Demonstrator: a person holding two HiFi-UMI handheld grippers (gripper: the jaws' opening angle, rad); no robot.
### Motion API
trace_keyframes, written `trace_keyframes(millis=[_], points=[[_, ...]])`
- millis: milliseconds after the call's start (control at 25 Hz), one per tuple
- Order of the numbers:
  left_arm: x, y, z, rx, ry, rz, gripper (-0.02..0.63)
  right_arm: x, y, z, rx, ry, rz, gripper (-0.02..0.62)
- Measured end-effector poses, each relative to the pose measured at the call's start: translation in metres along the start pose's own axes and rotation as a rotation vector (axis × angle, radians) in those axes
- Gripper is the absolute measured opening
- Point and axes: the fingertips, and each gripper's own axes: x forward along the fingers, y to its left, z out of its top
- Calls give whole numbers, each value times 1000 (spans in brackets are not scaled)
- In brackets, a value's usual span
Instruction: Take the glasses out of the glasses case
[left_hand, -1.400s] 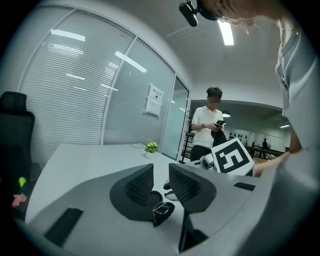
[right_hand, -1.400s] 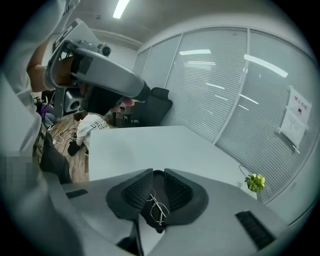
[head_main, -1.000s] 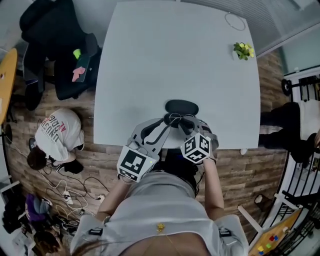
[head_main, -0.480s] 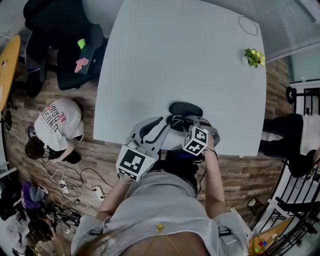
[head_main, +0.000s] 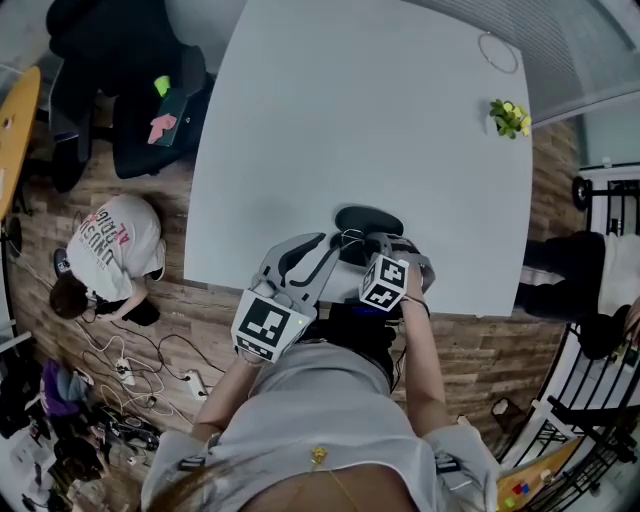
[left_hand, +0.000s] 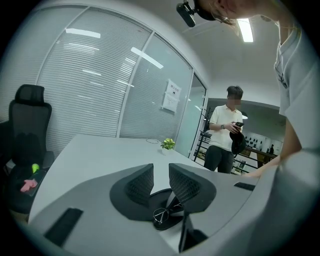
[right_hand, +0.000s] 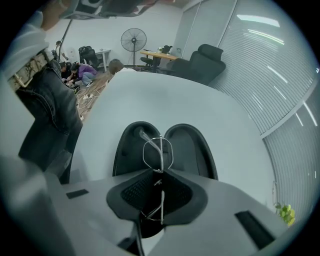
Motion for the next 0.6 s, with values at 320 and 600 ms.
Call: trace_keyframes(millis=[320, 600], points=[[-2, -5, -3, 10, 7, -13, 104, 2, -1, 3, -38, -7, -14, 52], [-3, -15, -8, 26, 19, -29, 104, -18, -6, 6, -3, -33, -28, 49]])
